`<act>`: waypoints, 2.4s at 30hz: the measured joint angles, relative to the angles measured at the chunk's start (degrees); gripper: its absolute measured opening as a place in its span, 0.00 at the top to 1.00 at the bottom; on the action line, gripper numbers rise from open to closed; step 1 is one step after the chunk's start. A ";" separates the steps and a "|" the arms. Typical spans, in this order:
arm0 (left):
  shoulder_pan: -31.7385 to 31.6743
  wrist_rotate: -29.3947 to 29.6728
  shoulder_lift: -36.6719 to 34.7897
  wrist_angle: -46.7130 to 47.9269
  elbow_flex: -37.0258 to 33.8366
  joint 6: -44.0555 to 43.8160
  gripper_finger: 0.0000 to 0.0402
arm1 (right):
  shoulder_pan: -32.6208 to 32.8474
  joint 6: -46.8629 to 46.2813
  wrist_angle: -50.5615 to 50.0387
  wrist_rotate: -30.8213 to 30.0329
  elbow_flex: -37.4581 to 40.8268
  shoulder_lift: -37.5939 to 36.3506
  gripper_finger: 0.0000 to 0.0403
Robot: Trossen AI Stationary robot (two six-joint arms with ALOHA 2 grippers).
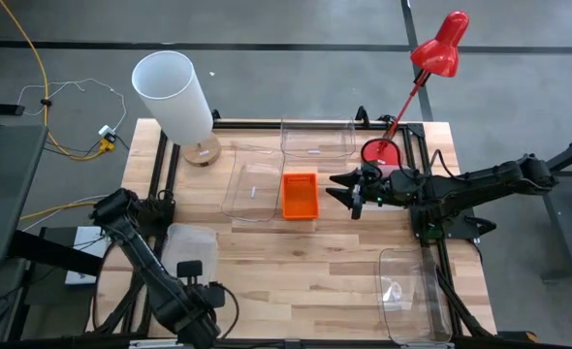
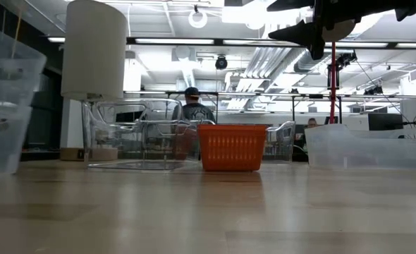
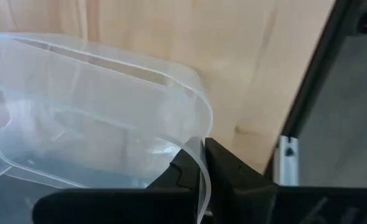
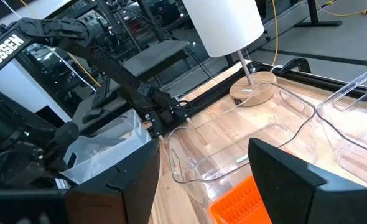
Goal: Stack baskets by color
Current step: Stack the top left white bin on top of the bottom white bin, then stack the top white bin on top of the bottom white bin
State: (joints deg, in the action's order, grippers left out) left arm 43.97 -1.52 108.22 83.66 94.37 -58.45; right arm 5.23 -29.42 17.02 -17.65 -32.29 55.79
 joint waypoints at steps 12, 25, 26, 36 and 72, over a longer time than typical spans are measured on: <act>-2.24 3.54 -0.02 -0.28 -1.01 4.29 1.00 | -0.02 -0.09 -0.07 0.00 0.00 0.00 0.42; -2.39 3.77 -1.58 0.40 -1.00 6.62 0.73 | -0.02 -0.09 -0.09 -0.88 0.00 0.00 0.42; -2.63 3.58 -2.19 0.46 -0.99 6.62 0.70 | -0.02 -0.09 -0.17 -0.88 0.00 0.00 0.42; -6.12 7.88 -13.36 0.46 -0.95 6.27 0.56 | 0.00 -0.12 -0.05 -0.88 0.00 0.01 0.42; -54.41 -0.99 -55.33 -93.73 -53.98 36.01 0.57 | -1.10 -13.83 -59.28 -9.62 -28.49 10.11 0.42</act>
State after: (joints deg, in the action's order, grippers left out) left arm -10.44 -2.52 52.90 -10.07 40.39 -22.44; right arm 4.13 -43.25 -42.26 -27.27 -60.78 65.90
